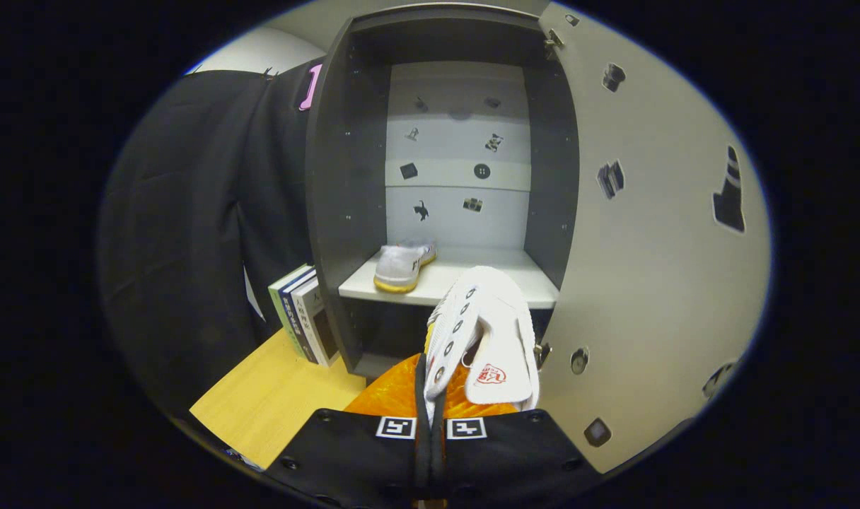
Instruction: Open the shoe cabinet door, grab the shoes and put them into the shoe cabinet, then close the shoe cabinet door.
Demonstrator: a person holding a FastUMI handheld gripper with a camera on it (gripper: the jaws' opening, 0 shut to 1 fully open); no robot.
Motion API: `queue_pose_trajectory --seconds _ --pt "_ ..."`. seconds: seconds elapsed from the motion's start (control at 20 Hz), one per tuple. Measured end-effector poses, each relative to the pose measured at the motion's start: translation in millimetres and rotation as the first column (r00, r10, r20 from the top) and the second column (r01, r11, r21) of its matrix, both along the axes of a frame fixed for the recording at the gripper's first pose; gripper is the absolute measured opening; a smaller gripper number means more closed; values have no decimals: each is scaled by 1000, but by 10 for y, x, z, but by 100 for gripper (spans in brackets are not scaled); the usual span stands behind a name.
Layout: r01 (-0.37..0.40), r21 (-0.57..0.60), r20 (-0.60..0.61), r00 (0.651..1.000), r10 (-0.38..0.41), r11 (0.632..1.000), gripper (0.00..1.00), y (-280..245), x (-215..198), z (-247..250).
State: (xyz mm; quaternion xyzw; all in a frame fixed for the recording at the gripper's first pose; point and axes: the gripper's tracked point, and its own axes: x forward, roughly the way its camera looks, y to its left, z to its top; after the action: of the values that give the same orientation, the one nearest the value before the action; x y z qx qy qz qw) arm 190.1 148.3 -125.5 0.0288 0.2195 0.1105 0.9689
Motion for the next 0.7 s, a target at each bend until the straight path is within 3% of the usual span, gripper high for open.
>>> queue_pose_trajectory --seconds 0.45,0.7 --pt "29 -24 110 994 -26 999 2 -18 1138 666" --pt "71 -87 155 986 -57 994 2 -48 1832 804"
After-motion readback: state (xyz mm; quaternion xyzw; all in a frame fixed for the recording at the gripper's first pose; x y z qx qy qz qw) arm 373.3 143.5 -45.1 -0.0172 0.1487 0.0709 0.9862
